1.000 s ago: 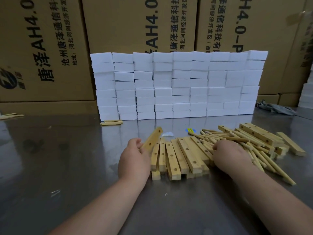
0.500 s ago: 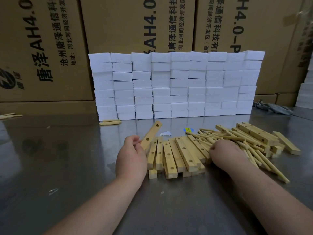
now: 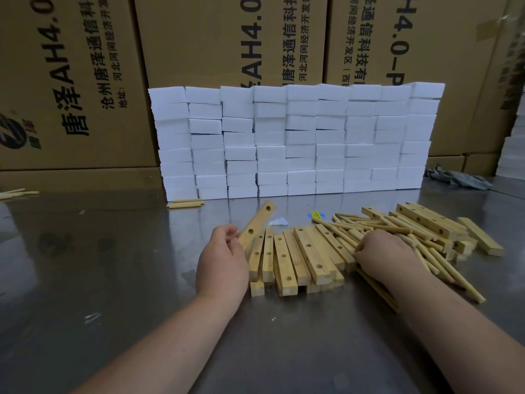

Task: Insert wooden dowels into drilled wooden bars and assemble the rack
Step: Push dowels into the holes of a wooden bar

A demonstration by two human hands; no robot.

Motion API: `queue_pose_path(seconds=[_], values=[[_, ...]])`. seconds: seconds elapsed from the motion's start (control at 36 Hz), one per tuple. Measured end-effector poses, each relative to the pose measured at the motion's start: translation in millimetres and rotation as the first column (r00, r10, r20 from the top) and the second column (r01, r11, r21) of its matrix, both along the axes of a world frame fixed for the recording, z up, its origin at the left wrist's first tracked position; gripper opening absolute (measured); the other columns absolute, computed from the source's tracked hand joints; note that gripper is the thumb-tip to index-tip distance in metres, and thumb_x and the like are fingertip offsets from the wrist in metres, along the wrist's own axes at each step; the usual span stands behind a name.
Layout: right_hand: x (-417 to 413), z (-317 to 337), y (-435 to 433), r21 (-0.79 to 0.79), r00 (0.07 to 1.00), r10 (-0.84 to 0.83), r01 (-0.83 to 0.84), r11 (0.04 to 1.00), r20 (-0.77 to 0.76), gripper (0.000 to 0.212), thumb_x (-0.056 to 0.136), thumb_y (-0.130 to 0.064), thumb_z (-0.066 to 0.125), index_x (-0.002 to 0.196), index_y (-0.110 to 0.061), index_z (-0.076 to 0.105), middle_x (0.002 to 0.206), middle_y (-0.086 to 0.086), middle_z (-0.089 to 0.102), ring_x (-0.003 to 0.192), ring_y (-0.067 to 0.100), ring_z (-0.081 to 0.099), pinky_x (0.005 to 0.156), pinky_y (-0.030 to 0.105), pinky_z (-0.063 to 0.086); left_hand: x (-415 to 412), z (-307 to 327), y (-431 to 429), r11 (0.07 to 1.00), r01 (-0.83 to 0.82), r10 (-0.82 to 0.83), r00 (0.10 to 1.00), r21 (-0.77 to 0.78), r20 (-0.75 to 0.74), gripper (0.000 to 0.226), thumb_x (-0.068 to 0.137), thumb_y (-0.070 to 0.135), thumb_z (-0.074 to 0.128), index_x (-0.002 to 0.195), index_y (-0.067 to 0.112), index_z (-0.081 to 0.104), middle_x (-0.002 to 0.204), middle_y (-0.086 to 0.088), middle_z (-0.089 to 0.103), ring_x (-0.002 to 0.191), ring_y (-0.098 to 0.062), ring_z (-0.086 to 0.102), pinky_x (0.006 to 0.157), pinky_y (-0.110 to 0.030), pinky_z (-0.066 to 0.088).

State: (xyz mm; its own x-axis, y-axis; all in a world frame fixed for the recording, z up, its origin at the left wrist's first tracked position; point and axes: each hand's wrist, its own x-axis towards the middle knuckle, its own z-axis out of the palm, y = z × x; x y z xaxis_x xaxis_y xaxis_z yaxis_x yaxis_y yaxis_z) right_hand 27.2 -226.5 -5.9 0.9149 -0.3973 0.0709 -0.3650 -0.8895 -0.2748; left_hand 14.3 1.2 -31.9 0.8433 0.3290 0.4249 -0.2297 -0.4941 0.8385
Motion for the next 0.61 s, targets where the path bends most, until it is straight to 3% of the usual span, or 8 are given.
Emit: queue_pose_path(seconds=[0.11,0.22,0.39,0.47,0.61], values=[[1.4,-1.2,-0.1,-0.031,1.0,-0.017,0.017,0.999,0.015,0.012,0.088,-0.015,0.051,0.089,-0.014,0.063,0.084,0.004,0.06,0.08,0.02,0.057,0.067,0.03,0.048,-0.7,-0.6,-0.2,1.0,0.021,-0.021,1.0,-0.004,0.004,0.018,0.097,0.018,0.039,0.104,0.032,0.047,0.101,0.012,0.057,0.081,-0.007,0.056,0.068,-0.03,0.048],[0.0,-0.6,1.6,-0.032,0.999,-0.033,0.034,0.999,0.017,0.013,0.086,-0.013,0.05,0.075,-0.014,0.055,0.079,0.005,0.058,0.078,0.021,0.057,0.068,0.031,0.048,-0.5,-1.3,-1.2,1.0,0.028,-0.028,1.0,-0.001,0.002,0.017,0.098,0.019,0.039,0.103,0.033,0.046,0.101,0.012,0.058,0.077,-0.006,0.056,0.059,-0.023,0.042],[-0.8,0.9,2.0,-0.016,0.995,-0.059,0.06,0.998,0.078,0.02,0.087,-0.018,0.047,0.071,-0.013,0.057,0.068,0.003,0.056,0.066,0.02,0.054,0.065,0.03,0.045,0.5,-2.1,-1.4,1.0,0.02,-0.02,1.0,0.007,0.012,0.018,0.098,0.019,0.038,0.106,0.031,0.049,0.098,0.013,0.057,0.081,-0.006,0.056,0.063,-0.025,0.045],[-0.8,2.3,4.9,-0.081,0.99,-0.079,0.089,0.993,0.116,0.022,0.088,-0.021,0.044,0.072,-0.015,0.058,0.068,0.002,0.057,0.066,0.019,0.052,0.084,0.038,0.043,0.0,0.0,-1.8,1.0,-0.006,0.006,1.0,0.005,0.026,0.017,0.098,0.02,0.038,0.105,0.031,0.05,0.091,0.014,0.057,0.079,-0.013,0.058,0.069,-0.034,0.052],[-3.7,2.4,5.8,-0.098,0.999,-0.039,0.04,0.994,0.018,0.012,0.087,-0.019,0.047,0.086,-0.017,0.059,0.079,0.002,0.058,0.073,0.018,0.054,0.069,0.031,0.042,-2.2,0.4,-1.6,1.0,-0.015,0.015,0.999,-0.003,0.032,0.016,0.098,0.021,0.037,0.099,0.032,0.049,0.082,0.015,0.055,0.073,-0.017,0.058,0.067,-0.039,0.053]])
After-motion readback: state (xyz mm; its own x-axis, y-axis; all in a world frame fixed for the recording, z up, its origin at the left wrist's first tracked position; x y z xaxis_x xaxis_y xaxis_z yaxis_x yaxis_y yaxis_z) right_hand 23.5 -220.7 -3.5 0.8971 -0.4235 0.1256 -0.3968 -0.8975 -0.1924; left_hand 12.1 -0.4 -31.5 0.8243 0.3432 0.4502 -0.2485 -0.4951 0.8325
